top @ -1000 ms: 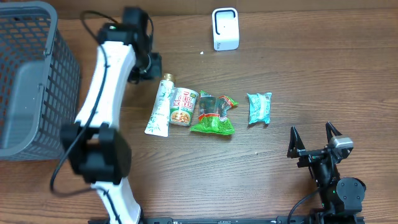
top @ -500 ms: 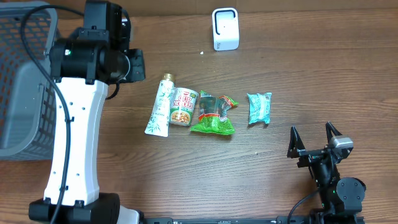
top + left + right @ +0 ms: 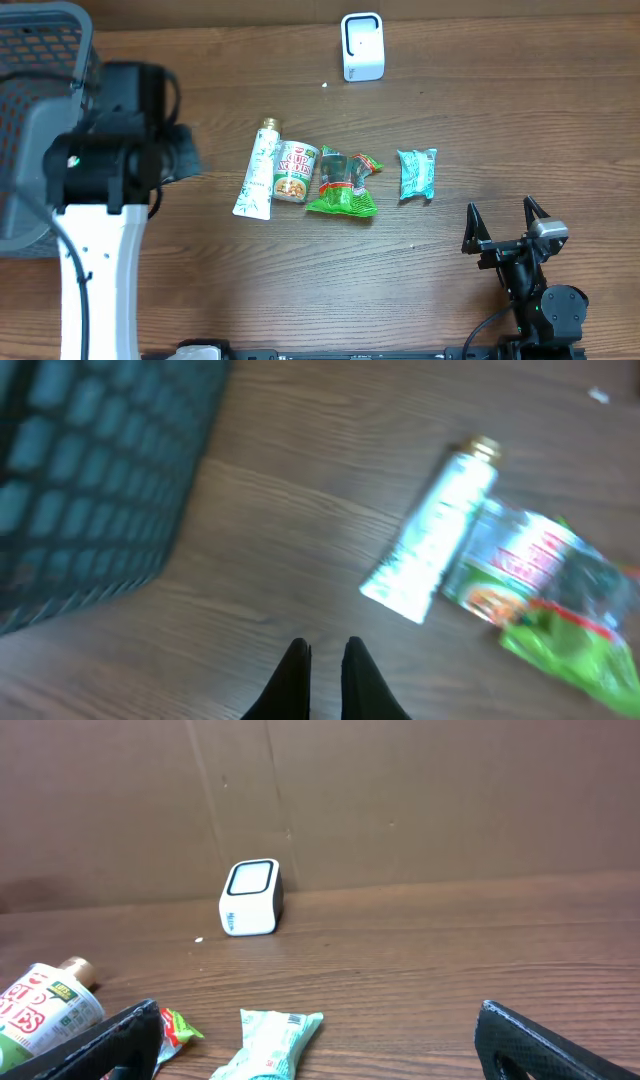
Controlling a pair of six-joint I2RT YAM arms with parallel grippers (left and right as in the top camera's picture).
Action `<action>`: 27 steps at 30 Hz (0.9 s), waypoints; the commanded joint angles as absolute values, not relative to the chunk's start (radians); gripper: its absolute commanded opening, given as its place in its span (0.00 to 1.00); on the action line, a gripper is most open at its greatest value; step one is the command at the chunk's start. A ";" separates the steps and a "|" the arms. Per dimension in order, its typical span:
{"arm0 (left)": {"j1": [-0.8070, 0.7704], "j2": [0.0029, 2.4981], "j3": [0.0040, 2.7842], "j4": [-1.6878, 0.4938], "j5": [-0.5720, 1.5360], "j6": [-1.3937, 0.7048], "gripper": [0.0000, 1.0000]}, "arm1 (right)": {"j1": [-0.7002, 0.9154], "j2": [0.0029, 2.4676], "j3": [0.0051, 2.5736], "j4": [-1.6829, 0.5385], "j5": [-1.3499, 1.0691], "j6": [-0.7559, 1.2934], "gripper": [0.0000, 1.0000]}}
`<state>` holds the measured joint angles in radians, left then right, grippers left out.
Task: Scan the item barcode
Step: 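Release the bottle and retract the left arm beside the basket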
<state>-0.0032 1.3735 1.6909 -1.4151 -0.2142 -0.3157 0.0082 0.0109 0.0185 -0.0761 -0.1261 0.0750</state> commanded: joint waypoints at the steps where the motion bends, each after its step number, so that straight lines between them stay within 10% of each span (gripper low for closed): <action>1: 0.108 1.312 1.653 -1.404 -0.247 -0.363 0.08 | 0.013 0.003 0.008 -0.073 -0.124 0.079 1.00; 3: 0.178 1.307 1.653 -1.412 -0.274 -0.363 0.30 | 0.013 0.003 0.008 -0.073 -0.124 0.079 1.00; 5: 0.205 1.309 1.652 -1.414 -0.273 -0.363 1.00 | 0.013 0.003 0.008 -0.073 -0.124 0.079 1.00; 27: 0.215 1.315 1.652 -1.387 -0.243 -0.382 1.00 | 0.013 0.003 0.008 -0.073 -0.124 0.079 1.00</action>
<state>0.2119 1.3235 1.6569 -1.3907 -0.2504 -0.3676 0.0082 0.0109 0.0185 -0.0761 -0.1261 0.0750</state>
